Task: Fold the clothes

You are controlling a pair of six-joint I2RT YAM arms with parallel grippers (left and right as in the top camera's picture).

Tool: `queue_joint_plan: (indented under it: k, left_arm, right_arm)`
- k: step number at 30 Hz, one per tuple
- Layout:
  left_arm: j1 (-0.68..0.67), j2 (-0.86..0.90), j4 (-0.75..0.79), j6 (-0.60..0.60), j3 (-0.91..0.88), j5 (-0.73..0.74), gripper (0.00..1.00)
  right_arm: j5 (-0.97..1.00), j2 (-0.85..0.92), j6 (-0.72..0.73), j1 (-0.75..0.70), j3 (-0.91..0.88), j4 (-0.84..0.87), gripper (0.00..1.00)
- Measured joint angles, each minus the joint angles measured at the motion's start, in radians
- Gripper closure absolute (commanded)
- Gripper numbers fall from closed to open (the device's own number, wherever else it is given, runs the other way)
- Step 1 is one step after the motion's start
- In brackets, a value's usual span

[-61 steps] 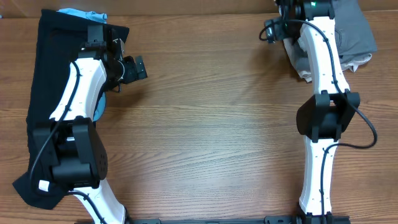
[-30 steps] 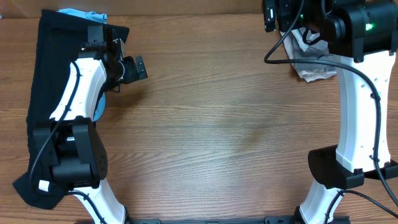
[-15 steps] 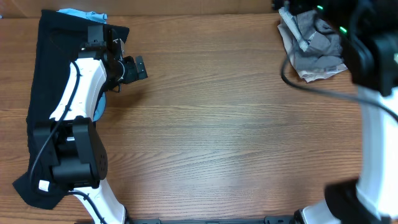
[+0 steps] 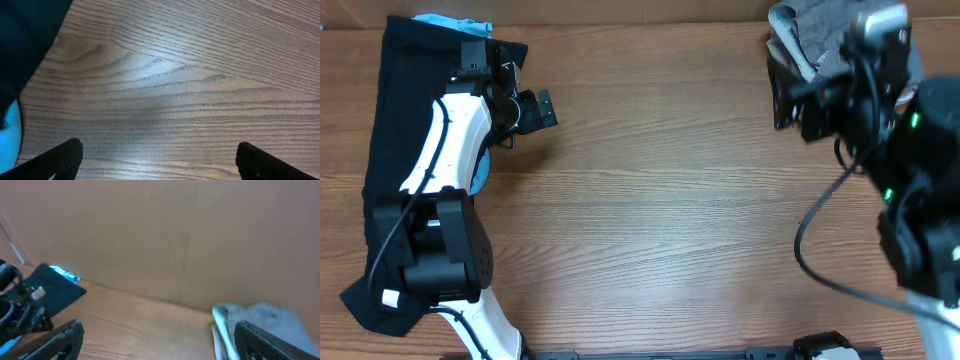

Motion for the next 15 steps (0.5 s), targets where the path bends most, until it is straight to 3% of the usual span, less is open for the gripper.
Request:
queue_joint_plan:
  k: [8, 15]
  left_arm:
    - [0.000, 0.000, 0.000, 0.000, 0.000, -0.001, 0.00]
    - [0.000, 0.000, 0.000, 0.000, 0.000, -0.001, 0.00]
  right_arm:
    - [0.000, -0.403, 0.127, -0.082, -0.548, 0.271, 0.00]
    - [-0.007, -0.710, 0.213, -0.136, -0.965, 0.405, 0.00]
